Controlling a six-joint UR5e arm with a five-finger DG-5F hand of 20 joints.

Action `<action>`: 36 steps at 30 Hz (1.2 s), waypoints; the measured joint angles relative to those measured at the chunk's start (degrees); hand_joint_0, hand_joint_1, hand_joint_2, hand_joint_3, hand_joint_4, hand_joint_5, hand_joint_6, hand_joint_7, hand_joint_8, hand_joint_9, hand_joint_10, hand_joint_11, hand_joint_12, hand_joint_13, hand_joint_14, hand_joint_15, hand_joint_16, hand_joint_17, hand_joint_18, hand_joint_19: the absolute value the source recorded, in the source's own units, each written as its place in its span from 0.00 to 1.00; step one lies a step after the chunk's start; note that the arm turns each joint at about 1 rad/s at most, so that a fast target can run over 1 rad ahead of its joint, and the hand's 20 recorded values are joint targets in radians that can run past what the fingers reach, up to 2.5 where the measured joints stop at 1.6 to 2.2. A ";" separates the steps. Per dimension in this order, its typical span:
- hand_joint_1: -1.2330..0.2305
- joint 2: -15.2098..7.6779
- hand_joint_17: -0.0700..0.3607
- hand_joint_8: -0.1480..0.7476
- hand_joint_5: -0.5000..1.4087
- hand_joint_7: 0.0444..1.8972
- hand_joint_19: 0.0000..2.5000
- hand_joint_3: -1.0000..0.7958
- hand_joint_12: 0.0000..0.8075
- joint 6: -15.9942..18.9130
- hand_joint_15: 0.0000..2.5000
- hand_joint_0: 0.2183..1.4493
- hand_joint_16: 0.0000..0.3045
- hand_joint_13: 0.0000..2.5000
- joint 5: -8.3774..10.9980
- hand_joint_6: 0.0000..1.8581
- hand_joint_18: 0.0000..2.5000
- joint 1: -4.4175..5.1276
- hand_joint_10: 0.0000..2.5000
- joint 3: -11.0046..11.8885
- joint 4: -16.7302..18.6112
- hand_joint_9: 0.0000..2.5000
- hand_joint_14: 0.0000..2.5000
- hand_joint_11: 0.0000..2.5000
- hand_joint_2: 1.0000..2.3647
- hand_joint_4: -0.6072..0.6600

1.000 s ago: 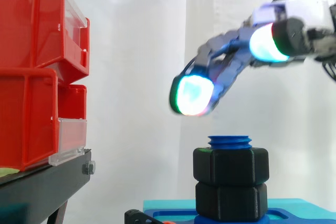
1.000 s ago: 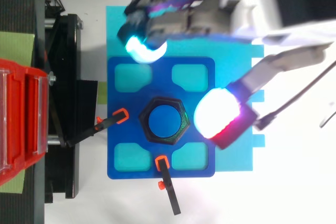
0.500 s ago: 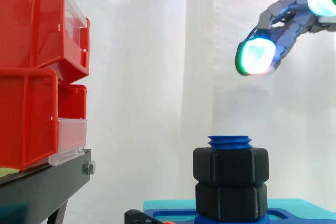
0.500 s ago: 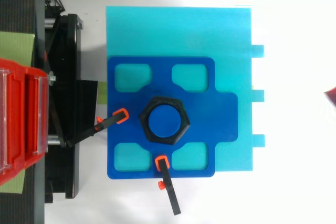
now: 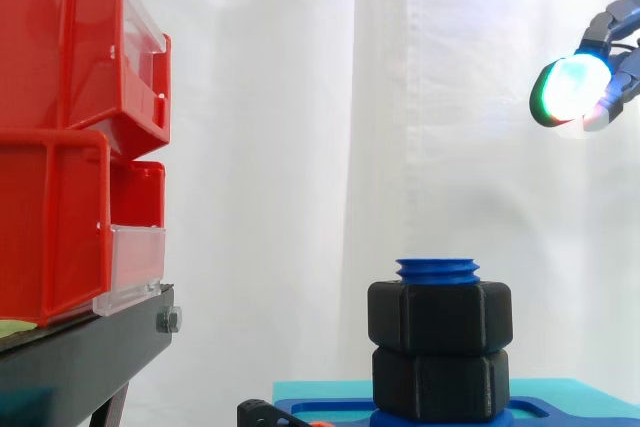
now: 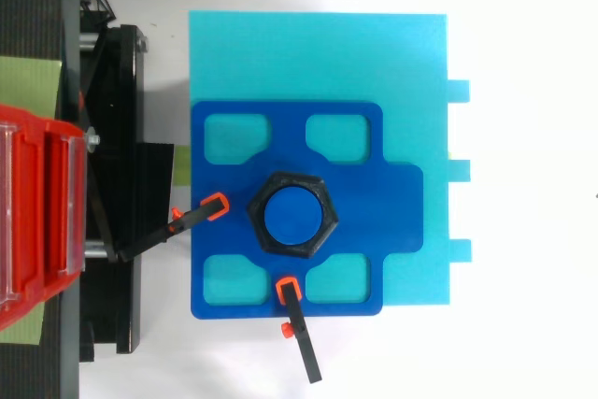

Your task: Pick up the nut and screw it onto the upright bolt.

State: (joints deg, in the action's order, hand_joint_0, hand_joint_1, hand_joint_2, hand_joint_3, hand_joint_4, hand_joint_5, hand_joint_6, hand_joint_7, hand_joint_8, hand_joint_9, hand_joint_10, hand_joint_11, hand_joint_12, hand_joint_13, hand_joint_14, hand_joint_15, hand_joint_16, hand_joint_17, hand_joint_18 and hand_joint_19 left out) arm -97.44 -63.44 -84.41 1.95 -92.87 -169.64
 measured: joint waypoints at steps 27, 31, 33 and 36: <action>0.63 0.40 0.41 0.45 0.13 0.33 0.00 0.28 0.46 34.84 0.00 0.22 0.16 0.00 12.66 0.27 0.00 3.27 0.00 -0.68 -1.28 0.00 0.00 0.00 0.00 0.60; 0.63 0.40 0.42 0.44 0.13 0.32 0.00 0.28 0.46 35.10 0.00 0.22 0.16 0.00 12.69 0.27 0.00 3.31 0.00 -0.69 -1.30 0.00 0.00 0.00 0.00 0.60; 0.63 0.39 0.42 0.44 0.13 0.34 0.00 0.28 0.46 35.12 0.00 0.22 0.16 0.00 12.69 0.27 0.00 3.31 0.00 -0.70 -1.31 0.00 0.00 0.00 0.00 0.60; 0.63 0.40 0.42 0.44 0.13 0.33 0.00 0.28 0.46 35.14 0.00 0.22 0.16 0.00 12.69 0.27 0.00 3.32 0.00 -0.71 -1.31 0.00 0.00 0.00 0.00 0.60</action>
State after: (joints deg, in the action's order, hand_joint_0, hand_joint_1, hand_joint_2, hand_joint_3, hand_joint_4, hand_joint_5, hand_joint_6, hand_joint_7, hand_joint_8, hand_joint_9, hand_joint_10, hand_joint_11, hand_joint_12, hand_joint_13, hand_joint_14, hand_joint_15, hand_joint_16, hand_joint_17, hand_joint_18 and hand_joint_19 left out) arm -97.05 -28.31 -71.72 5.27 -93.58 -170.95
